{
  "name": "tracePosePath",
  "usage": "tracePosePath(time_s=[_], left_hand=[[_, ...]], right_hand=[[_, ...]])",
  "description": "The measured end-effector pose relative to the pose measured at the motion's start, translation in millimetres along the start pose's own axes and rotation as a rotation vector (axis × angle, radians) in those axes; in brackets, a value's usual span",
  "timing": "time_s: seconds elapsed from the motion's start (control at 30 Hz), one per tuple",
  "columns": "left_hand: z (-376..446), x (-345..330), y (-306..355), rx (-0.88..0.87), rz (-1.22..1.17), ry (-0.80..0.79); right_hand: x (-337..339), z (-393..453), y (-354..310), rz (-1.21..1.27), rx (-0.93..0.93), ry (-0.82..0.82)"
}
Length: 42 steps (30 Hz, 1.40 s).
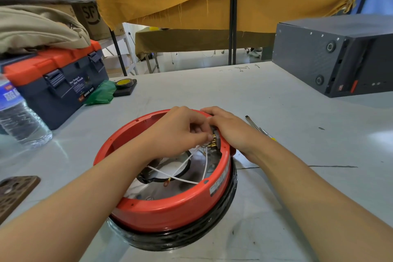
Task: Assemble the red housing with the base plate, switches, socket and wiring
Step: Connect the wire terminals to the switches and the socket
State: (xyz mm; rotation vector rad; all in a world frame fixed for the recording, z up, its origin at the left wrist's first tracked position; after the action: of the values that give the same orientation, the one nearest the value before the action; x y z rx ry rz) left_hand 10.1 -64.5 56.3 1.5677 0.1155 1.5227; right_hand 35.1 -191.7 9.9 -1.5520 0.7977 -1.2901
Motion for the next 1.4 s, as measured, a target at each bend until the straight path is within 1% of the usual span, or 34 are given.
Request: tracePosePath(time_s=[0.13,0.3,0.37,0.47,0.57,0.63,0.7,0.8,0.83,0.93,1.03,1.2,1.27,1.4], left_hand=[[0.2,4.2,-3.3,0.045,-0.031,0.029],[2.7,15.7,-6.3,0.1,-0.02,0.168],[2.2,24.3,-6.5,0.123,0.026,0.198],[-5.5,38.3,-10.8,0.142,0.133,0.192],[-20.0,51.9,-25.8,0.182,0.287,0.203],[-31.1,57.9,-40.0,0.248,0.348,0.194],[-39.8,61.9,-53.9,0.328,0.348,0.199],[-44.6,64.7,-70.2,0.418,0.303,0.264],[-43.3,66.1,-73.7,0.438,0.327,0.279],[-37.5,70.6,-78.9,0.471,0.455,0.266],[-40.5,70.3,-79.0,0.46,0.455,0.277],[-54.6,80.0,-79.5,0.43,0.368,0.453],[-59.0,90.6,-75.4,0.394,0.34,0.543],[-65.3,106.9,-63.8,0.322,0.249,0.777]], right_hand=[[1.8,1.6,1.6,-0.028,0.027,0.019],[6.2,0.8,4.0,-0.068,-0.01,0.076],[8.6,0.3,3.9,-0.115,-0.038,0.102],[11.2,-3.8,-0.8,-0.266,-0.054,0.135],[12.0,-6.1,-5.4,-0.39,-0.08,0.113],[13.1,-7.2,-8.3,-0.436,-0.104,0.11],[13.9,-7.2,-10.0,-0.447,-0.126,0.114],[14.1,-7.4,-11.9,-0.462,-0.158,0.108],[14.2,-7.7,-12.4,-0.465,-0.163,0.108],[16.1,-9.8,-15.2,-0.447,-0.155,0.159],[18.7,-13.0,-15.6,-0.392,-0.127,0.233],[20.4,-17.1,-17.6,-0.057,-0.049,0.294],[22.5,-18.7,-24.2,0.033,0.001,0.324],[26.8,-22.4,-36.0,-0.014,0.037,0.422]])
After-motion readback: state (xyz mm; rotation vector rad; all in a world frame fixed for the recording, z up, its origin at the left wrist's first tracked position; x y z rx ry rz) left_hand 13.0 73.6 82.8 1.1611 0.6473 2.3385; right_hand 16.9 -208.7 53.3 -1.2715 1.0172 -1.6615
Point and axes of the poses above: each hand's wrist, its own z-axis towards the middle knuckle, its own x-axis out of the back of the hand, y = z × x, the point moved 3 cm from there along z, towards the middle knuckle, and after that the axes turned 5 degrees about -z, right-handed, at the moved point
